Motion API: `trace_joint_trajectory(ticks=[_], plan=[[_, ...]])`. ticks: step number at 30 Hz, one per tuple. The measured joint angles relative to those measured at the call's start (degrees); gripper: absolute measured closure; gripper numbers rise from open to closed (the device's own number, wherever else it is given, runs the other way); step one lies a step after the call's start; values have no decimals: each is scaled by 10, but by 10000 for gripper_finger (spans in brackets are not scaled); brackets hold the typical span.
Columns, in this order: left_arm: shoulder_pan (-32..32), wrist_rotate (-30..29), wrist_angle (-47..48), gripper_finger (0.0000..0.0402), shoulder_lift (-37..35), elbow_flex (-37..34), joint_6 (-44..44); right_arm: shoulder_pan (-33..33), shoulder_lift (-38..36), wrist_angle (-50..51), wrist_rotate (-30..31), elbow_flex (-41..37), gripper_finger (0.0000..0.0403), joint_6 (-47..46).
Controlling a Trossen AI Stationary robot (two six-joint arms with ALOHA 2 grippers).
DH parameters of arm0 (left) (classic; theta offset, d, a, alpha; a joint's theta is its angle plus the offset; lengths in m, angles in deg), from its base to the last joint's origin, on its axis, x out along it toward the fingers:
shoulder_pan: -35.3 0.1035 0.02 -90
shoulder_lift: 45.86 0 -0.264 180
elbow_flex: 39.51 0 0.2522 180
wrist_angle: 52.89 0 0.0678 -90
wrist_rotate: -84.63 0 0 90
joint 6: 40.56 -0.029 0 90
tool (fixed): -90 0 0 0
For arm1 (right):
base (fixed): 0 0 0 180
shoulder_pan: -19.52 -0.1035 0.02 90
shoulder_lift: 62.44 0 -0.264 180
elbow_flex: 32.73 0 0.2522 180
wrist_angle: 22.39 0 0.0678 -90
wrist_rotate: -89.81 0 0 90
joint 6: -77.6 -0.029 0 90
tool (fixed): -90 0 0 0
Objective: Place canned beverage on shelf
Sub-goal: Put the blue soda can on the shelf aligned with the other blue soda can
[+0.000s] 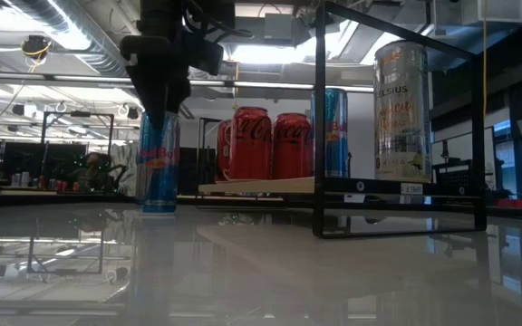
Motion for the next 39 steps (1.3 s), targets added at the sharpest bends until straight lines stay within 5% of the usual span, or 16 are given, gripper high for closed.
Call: trace_joint_trajectory(ticks=[20,33,39], plan=[[-1,1,5,47,0,0,-116,0,0,0,0,0,81,0],[-1,3,4,169,0,0,-115,0,0,0,0,0,81,0],[-2,2,4,184,-1,1,-115,0,0,0,0,0,81,0]])
